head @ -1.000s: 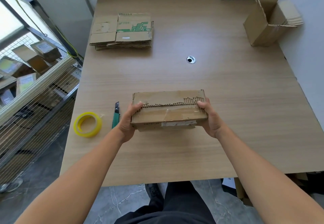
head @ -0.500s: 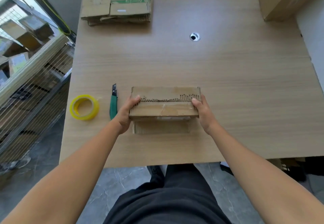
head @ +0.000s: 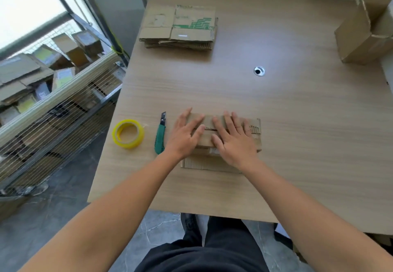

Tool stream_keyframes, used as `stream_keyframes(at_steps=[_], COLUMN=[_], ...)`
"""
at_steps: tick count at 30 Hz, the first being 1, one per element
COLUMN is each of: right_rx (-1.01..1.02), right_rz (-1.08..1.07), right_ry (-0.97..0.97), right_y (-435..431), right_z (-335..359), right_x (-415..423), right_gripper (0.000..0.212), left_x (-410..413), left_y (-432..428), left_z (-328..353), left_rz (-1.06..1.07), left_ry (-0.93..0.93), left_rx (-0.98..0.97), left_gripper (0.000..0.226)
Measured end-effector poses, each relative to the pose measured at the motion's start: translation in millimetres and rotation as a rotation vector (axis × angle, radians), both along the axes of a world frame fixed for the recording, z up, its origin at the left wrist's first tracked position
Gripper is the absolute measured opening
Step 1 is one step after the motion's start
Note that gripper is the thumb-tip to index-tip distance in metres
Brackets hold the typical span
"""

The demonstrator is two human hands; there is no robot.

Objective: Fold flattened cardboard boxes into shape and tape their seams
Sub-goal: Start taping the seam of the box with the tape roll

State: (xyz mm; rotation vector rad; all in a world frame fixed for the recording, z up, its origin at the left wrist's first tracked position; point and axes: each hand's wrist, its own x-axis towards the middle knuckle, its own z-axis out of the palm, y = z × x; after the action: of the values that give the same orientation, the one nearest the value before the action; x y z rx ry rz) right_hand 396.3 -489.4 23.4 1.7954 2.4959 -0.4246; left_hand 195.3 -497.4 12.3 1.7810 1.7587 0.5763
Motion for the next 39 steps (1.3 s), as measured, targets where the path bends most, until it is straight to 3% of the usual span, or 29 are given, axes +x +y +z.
stream_keyframes(at_steps=[3,5,7,9,11,14,17,19,21,23,26,28,31,35,38,39], right_rx=[0.033,0.057,0.086,0.090,0.093,0.075,0.060,0.052,0.022,0.012,0.006,0.021,0.032,0.035,0.036,0.045], right_rz=[-0.035,-0.036,-0.041,-0.042,-0.044,-0.040,-0.048,-0.070,-0.146,-0.192,-0.317,-0.291,-0.259,-0.270,-0.229,-0.207], right_ry=[-0.067,-0.086,-0.108,-0.114,-0.117,-0.101,-0.062,0.065,0.341,0.595,0.808,0.790,0.710,0.534,0.553,0.572], right_y=[0,0,0,-1,-1,0,-1,-1,-2,-2,1,9,19,30,33,32], right_z=[-9,-14,-17,-16,-14,-11,-6,-2,4,9,14,14,14,11,13,14], right_x=[-10,-10,-10,-7,-7,-7,-7,-4,3,10,18,19,14,10,11,12], right_gripper=[0.067,0.068,0.066,0.066,0.066,0.068,0.075,0.075,0.070,0.060,0.052,0.051,0.028,0.023,0.004,0.006], left_x=[-55,-104,-137,-148,-143,-111,-50,-8,18,24,18,17,17,13,14,15], left_y=[-9,-24,-40,-45,-37,-14,4,12,16,17,15,15,17,16,17,17], left_z=[-10,-23,-37,-43,-33,1,29,37,31,19,1,-2,-1,-1,-4,-5], left_rz=[0.351,0.581,0.449,0.314,0.306,0.299,0.025,-0.175,-0.291,-0.302,-0.280,-0.278,-0.282,-0.307,-0.279,-0.266], left_ry=[0.071,0.217,0.441,0.540,0.538,0.319,0.307,0.372,0.426,0.460,0.467,0.439,0.399,0.358,0.369,0.376], left_rx=[0.066,-0.111,-0.356,-0.386,-0.248,0.103,0.384,0.505,0.556,0.600,0.705,0.734,0.731,0.729,0.728,0.734], left_gripper=[0.056,0.065,0.071,0.056,0.039,0.025,0.024,0.029,0.032,0.031,0.033,0.035,0.035,0.034,0.034,0.035])
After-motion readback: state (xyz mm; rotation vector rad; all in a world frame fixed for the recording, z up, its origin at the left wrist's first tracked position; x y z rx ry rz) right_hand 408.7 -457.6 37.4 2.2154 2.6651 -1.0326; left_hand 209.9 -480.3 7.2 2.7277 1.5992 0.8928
